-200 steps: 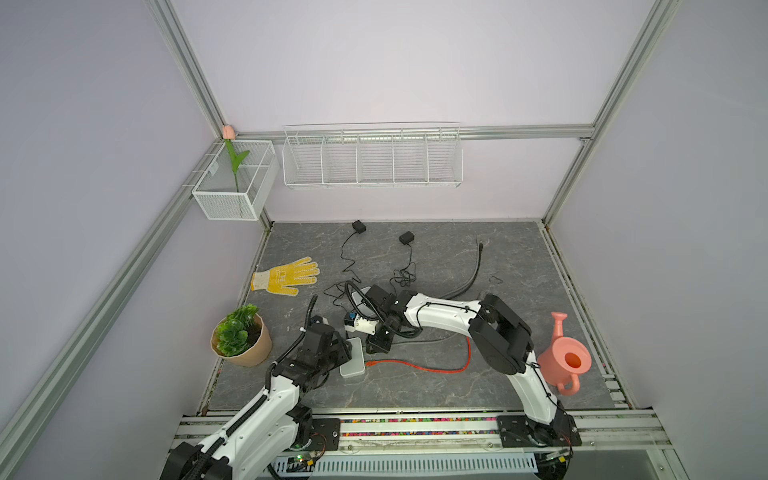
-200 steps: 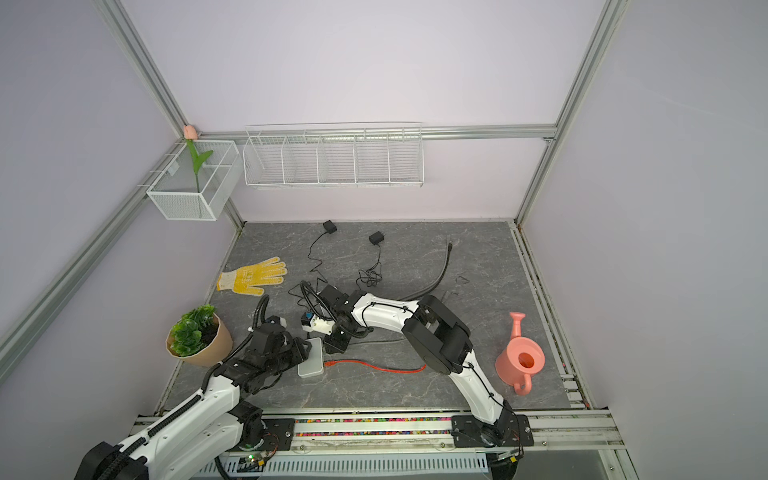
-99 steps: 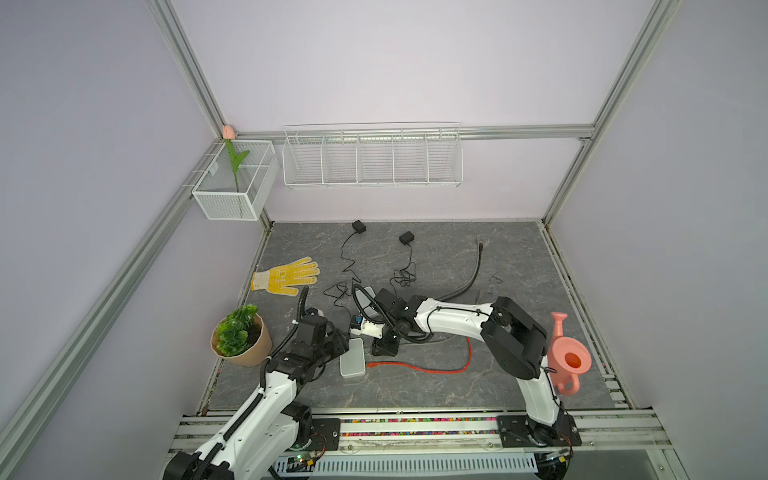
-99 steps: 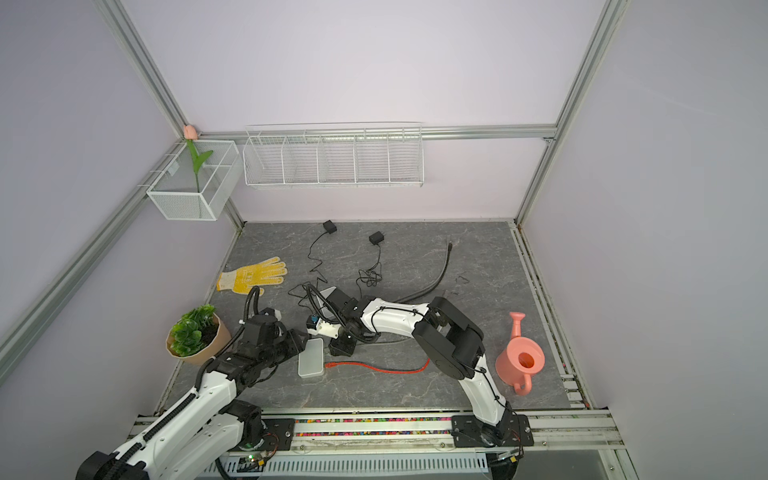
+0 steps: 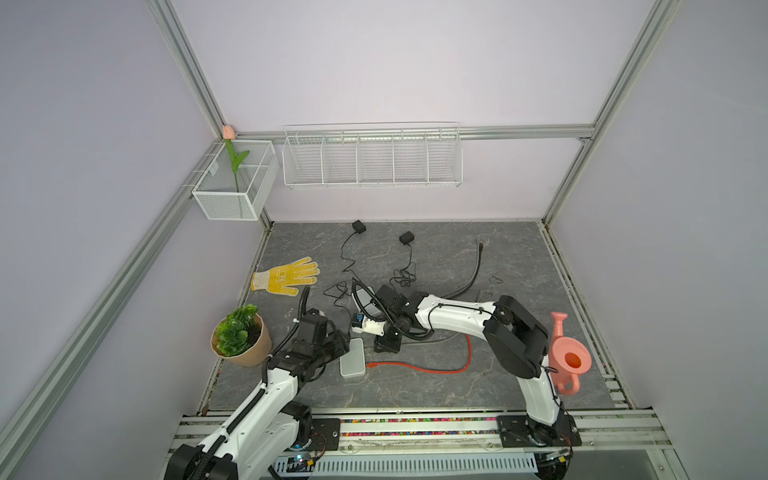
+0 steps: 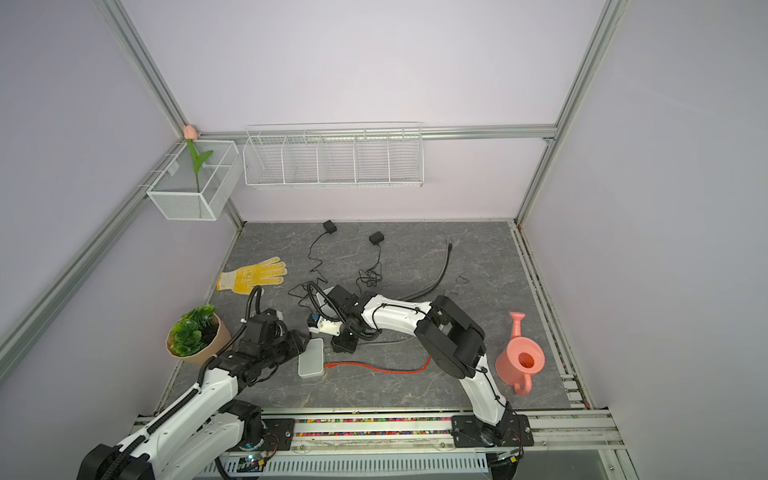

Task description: Insert the plug into the switch port

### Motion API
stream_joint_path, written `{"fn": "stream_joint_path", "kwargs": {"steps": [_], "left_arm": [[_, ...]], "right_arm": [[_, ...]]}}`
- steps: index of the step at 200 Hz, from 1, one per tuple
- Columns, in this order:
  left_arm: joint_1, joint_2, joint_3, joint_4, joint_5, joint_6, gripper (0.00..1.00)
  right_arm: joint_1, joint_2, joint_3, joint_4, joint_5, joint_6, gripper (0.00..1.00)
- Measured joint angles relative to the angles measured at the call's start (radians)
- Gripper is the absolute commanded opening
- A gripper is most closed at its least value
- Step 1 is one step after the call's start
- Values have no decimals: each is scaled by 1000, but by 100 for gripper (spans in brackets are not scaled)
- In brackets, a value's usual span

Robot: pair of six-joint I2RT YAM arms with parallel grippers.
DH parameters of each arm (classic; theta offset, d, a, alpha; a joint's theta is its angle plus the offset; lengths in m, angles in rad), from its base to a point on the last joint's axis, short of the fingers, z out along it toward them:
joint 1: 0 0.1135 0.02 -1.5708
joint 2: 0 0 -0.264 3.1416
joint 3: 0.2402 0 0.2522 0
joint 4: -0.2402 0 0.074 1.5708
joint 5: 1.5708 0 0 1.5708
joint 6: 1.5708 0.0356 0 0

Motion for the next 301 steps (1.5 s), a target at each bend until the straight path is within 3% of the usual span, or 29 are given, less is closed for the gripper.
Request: {"fn": "stream_joint_path", "kwargs": {"steps": [29,81,106,135,171,198,243,301], "left_arm": [[2,66,157,-17,-10,47,62],[1,436,438,50,77,140,69],[0,562,479,62,107,158,72],[3,595,479,67,129,154,74],[83,583,443,128,203,126,74],[111,559,420,125,218,127,73],[64,570,420,135,225,130,73],[50,658,426,156,232,125,73]], "right_arm": [[-81,-78,-5,11,2,53,43],[-214,-120,161,27,86,224,47],[-235,-47,274,21,87,301,51],[-238,95,422,-19,63,349,52],[-238,293,620,-121,61,372,44],[-238,294,557,-154,119,388,40],[-240,183,318,-119,191,444,38],[-238,109,201,46,115,525,48]]}}
